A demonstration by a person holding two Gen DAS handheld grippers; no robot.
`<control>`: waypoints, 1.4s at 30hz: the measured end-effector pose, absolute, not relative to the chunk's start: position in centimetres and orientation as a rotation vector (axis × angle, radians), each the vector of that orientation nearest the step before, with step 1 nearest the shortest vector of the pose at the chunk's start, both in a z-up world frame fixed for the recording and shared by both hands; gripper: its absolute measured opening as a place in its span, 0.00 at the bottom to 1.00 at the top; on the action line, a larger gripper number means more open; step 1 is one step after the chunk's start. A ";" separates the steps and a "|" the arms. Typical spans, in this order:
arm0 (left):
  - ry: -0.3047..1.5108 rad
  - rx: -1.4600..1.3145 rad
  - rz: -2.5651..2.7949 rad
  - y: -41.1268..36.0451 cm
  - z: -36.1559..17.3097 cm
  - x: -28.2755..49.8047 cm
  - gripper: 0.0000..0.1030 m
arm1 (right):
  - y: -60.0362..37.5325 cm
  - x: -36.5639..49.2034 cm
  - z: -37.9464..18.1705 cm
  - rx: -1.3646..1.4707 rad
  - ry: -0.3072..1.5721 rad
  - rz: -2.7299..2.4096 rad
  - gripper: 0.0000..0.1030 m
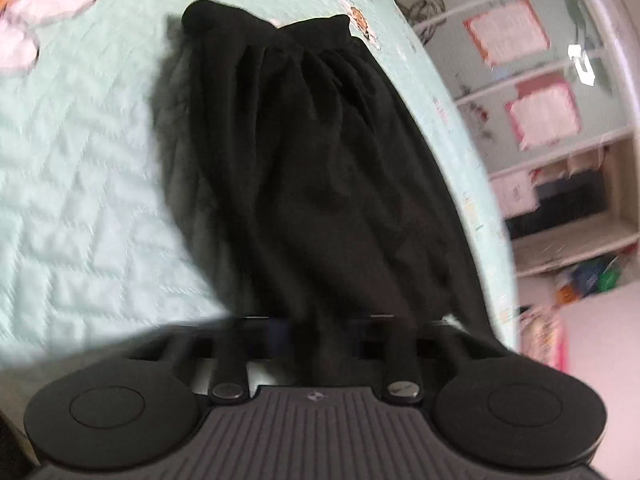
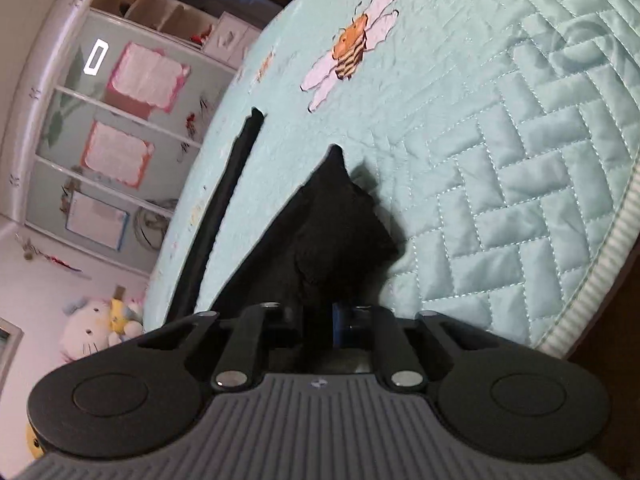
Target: Fold clothes
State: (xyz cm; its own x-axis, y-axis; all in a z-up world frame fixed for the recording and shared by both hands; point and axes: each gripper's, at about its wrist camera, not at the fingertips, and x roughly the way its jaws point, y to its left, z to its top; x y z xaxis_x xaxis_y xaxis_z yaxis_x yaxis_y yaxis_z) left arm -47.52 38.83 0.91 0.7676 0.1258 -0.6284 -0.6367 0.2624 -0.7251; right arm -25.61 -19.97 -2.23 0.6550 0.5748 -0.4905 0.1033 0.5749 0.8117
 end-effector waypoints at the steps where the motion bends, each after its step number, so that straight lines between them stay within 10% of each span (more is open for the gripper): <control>1: 0.498 -1.215 0.533 39.0 0.9 -47.8 0.02 | -20.3 -25.7 -2.0 0.940 0.826 0.312 0.10; 23: 0.478 -1.246 0.459 39.4 -0.6 -50.7 0.10 | -22.5 -26.0 -3.9 0.934 0.905 0.283 0.09; 34: 0.256 -1.275 0.641 44.8 0.7 -54.4 0.46 | -23.9 -28.0 0.4 0.846 0.896 0.138 0.32; 36: 0.257 -1.254 0.638 46.0 0.9 -54.0 0.42 | -24.5 -28.6 1.6 0.814 0.859 0.073 0.32; 38: 0.301 -1.220 0.635 46.6 0.9 -53.4 0.02 | -24.1 -28.6 2.7 0.772 0.812 0.039 0.32; 42: 0.353 -1.197 0.669 46.4 -0.1 -54.4 0.02 | -22.0 -28.0 4.7 0.662 0.769 0.063 0.32</control>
